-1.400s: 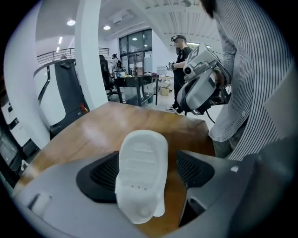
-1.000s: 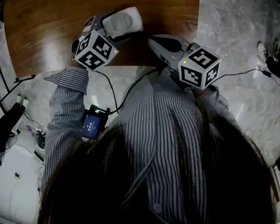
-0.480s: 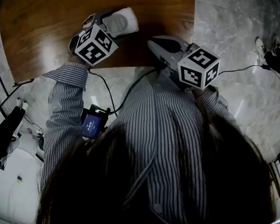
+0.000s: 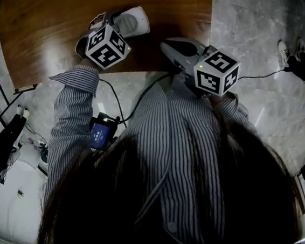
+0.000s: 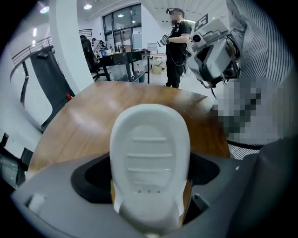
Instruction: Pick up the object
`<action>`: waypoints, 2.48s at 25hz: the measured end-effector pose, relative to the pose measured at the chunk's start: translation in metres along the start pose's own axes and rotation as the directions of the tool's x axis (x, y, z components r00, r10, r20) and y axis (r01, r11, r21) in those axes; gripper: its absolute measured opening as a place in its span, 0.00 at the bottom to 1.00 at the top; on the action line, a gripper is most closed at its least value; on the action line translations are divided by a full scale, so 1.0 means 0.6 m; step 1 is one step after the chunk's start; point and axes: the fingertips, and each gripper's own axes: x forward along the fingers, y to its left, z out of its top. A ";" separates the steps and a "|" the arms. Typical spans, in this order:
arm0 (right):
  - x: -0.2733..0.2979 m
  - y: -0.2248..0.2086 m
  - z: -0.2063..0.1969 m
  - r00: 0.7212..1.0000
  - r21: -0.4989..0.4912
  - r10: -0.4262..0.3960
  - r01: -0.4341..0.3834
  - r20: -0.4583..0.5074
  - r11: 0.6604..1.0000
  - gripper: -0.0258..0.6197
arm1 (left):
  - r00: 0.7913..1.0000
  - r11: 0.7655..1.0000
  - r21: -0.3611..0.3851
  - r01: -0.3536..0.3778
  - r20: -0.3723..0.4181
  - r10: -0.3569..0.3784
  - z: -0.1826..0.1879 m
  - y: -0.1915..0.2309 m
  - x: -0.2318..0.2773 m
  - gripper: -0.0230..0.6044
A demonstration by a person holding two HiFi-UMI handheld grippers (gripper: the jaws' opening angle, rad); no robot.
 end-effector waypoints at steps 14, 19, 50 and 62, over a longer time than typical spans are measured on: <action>0.004 0.013 0.017 1.000 -0.047 0.023 -0.023 0.002 0.999 0.04 | 0.997 0.983 -0.177 -0.047 0.055 0.057 0.011 0.018 -0.027 0.78; 0.013 0.007 0.040 1.000 -0.111 0.001 -0.003 -0.017 0.994 0.04 | 0.980 0.936 -0.343 -0.081 0.147 0.138 0.021 0.045 -0.064 0.78; 0.005 0.132 0.183 0.964 -0.294 0.217 -0.165 0.155 0.941 0.04 | 0.285 0.507 -0.724 0.468 0.666 0.689 0.053 0.014 -0.347 0.78; 0.015 0.138 0.164 0.957 -0.250 0.231 -0.185 0.173 0.951 0.04 | 0.208 0.463 -0.660 0.592 0.680 0.703 0.054 -0.014 -0.342 0.78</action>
